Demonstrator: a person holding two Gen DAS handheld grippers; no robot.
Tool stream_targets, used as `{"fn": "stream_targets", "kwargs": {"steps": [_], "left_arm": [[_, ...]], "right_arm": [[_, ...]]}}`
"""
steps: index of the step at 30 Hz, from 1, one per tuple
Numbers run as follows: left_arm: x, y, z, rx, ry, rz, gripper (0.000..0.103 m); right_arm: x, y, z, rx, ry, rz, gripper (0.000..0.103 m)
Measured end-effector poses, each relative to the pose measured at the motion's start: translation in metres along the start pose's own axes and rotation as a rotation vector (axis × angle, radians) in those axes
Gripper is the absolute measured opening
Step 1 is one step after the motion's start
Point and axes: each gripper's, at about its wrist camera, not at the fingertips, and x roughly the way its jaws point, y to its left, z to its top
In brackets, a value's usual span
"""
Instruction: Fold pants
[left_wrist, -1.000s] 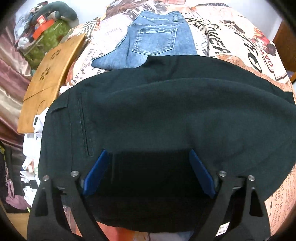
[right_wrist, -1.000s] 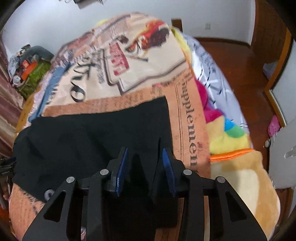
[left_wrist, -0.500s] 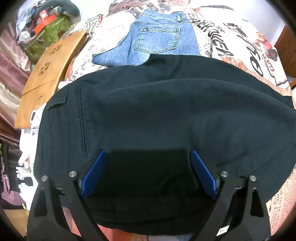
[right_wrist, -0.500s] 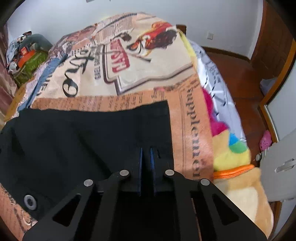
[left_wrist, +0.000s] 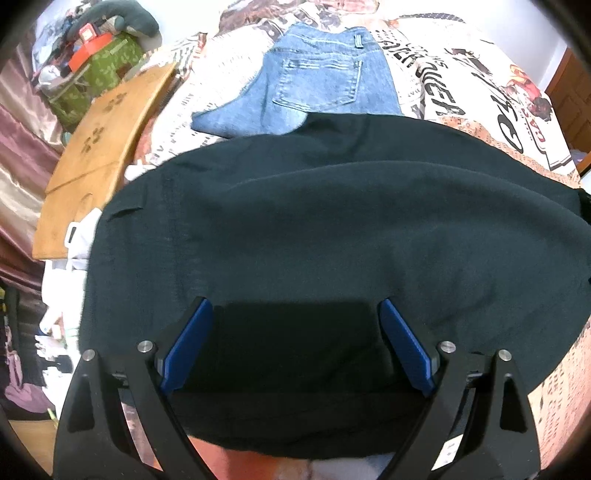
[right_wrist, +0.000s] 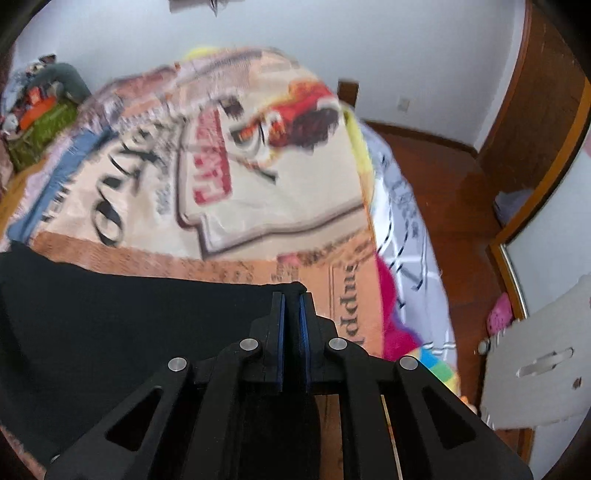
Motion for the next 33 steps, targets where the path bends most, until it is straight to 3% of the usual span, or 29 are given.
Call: {"fn": "stream_targets", "kwargs": {"steps": [4,6,8,12,17,21,26,33], "left_arm": [[-0.015,0.019,-0.005,-0.003,-0.04,0.039,0.093],[-0.023,0.033,-0.008,-0.012,-0.056,0.054,0.093],[-0.031,0.046,-0.011,-0.02,-0.071,0.07,0.093],[-0.044,0.063,-0.021,-0.001,-0.086,0.07,0.093],[-0.049,0.053,-0.043,0.096,-0.08,0.041,0.093],[-0.045,0.04,-0.058,0.157,-0.07,0.039,0.093],[-0.026,0.038,-0.069,0.169,-0.013,0.007,0.093],[-0.014,0.036,-0.061,0.154,-0.023,0.0,0.093]], "right_arm": [[-0.019,0.005,0.001,0.004,-0.012,-0.006,0.018],[-0.039,0.009,0.002,0.006,-0.039,0.039,0.029],[-0.063,0.018,0.002,-0.008,-0.074,0.08,0.033],[-0.109,0.046,-0.007,-0.07,-0.121,0.189,0.037],[-0.141,0.098,-0.031,-0.187,-0.135,0.306,0.044],[-0.15,0.142,-0.045,-0.273,-0.131,0.423,0.044],[-0.143,0.199,-0.055,-0.425,-0.091,0.463,0.045],[-0.124,0.267,-0.062,-0.601,-0.014,0.489,0.045]]}}
